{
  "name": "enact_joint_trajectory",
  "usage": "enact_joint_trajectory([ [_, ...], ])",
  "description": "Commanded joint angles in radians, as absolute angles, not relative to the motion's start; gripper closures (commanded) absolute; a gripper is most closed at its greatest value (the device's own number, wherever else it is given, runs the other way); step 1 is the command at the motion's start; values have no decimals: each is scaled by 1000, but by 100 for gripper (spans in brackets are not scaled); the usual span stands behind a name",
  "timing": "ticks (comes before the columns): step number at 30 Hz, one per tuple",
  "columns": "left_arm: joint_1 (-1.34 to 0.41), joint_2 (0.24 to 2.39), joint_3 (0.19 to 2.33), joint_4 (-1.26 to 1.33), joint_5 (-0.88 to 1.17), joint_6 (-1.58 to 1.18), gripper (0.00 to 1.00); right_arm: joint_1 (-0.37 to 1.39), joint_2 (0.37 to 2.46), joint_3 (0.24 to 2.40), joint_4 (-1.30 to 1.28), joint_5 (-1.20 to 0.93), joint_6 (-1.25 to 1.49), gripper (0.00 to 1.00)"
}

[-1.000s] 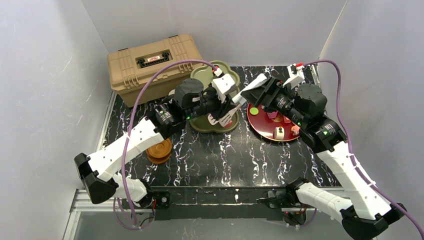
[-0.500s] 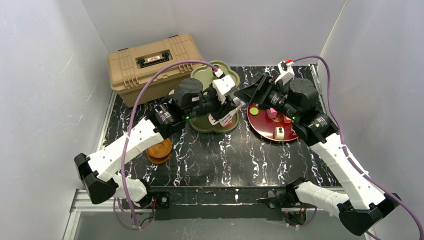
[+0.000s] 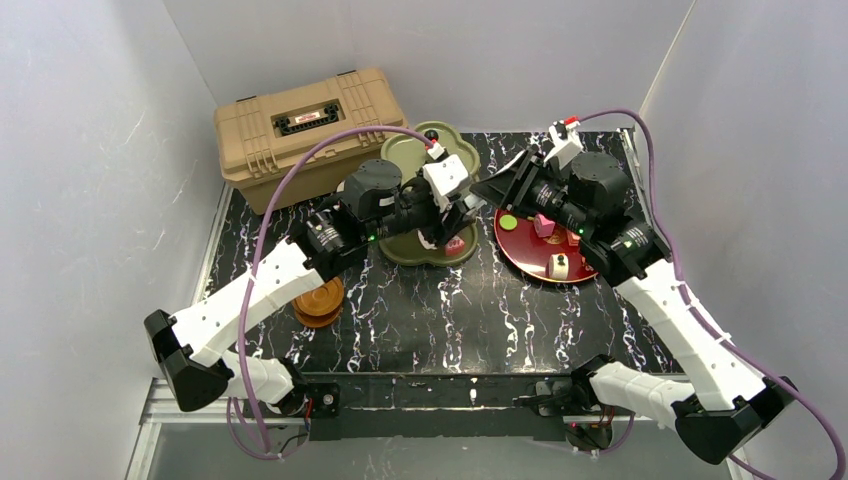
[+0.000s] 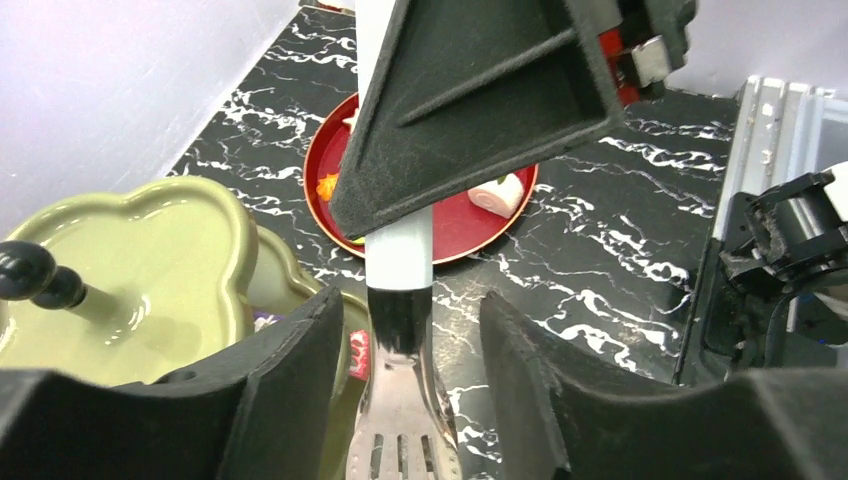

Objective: Serve the afternoon tea
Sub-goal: Adjust the clamp, then pick up the desert from the tray.

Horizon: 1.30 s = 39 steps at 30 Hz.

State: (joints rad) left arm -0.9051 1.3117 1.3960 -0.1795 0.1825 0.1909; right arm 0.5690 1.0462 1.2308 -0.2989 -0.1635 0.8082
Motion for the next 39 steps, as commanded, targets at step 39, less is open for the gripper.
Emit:
enact_joint_trajectory([
  [39,-614,1361,1646,-671,241,-58,2,568,954,1000,-501,887,309,55],
])
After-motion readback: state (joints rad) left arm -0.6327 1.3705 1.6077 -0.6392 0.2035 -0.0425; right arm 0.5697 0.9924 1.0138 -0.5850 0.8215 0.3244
